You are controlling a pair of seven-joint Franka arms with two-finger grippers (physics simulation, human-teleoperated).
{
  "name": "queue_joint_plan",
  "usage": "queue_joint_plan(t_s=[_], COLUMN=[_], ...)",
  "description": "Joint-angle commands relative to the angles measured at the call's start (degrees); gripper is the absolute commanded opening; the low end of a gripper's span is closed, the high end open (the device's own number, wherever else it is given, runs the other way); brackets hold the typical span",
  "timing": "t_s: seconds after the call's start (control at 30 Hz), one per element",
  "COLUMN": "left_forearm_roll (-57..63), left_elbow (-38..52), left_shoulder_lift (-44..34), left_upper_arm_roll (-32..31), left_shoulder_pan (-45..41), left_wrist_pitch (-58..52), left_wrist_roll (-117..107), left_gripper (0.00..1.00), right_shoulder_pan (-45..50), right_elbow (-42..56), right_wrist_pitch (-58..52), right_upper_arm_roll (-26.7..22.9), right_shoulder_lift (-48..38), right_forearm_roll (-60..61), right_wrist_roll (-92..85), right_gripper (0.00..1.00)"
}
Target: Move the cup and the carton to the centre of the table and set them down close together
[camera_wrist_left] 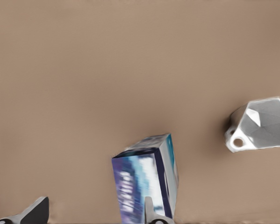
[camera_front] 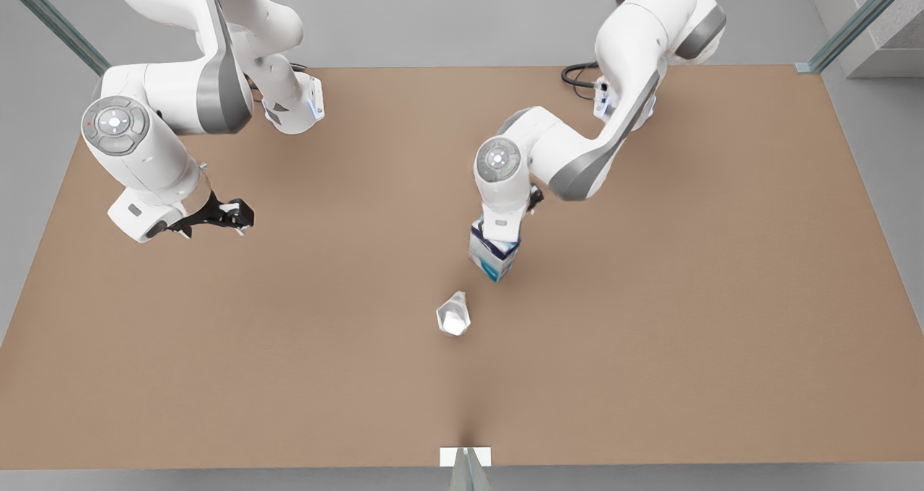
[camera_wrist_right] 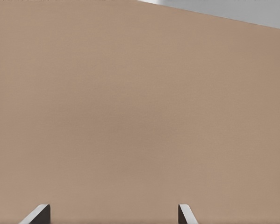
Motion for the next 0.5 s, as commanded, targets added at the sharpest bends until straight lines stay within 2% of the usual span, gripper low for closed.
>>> queue_joint_plan(t_s=[0.0,0.03,0.07,0.2,0.3,0.47], left_forearm_roll=[-7.23,-7.23,-7.23,-8.72,-8.46,-8.11], left_elbow=[0.83,1.09,2.23,0.13,-6.11,-5.94], left_shoulder_lift=[-0.37,0.15,0.07,-11.00,-19.27,-19.18], left_upper_arm_roll=[2.19,2.46,2.37,2.37,2.54,2.63], left_shoulder_pan=[2.54,10.19,13.01,13.27,13.62,13.01], left_wrist_pitch=[-3.46,-3.99,-3.29,-3.20,-1.09,-1.18], left_wrist_roll=[34.88,57.41,62.00,53.47,53.92,53.47], left_gripper=[1.00,1.00,1.00,1.00,1.00,1.00], right_shoulder_pan=[0.00,0.00,0.00,-0.26,-0.26,-0.35], right_elbow=[0.00,0.00,0.00,0.00,0.00,0.00], right_wrist_pitch=[0.00,0.00,-0.09,-0.18,-0.09,0.00], right_upper_arm_roll=[0.00,0.00,0.00,0.00,0.00,0.00], right_shoulder_lift=[0.00,0.00,0.00,-0.09,0.00,0.08], right_forearm_roll=[0.00,0.00,0.00,0.00,0.00,0.00], right_wrist_roll=[0.00,0.00,0.00,0.00,0.00,0.00], right_gripper=[1.00,1.00,1.00,1.00,1.00,1.00])
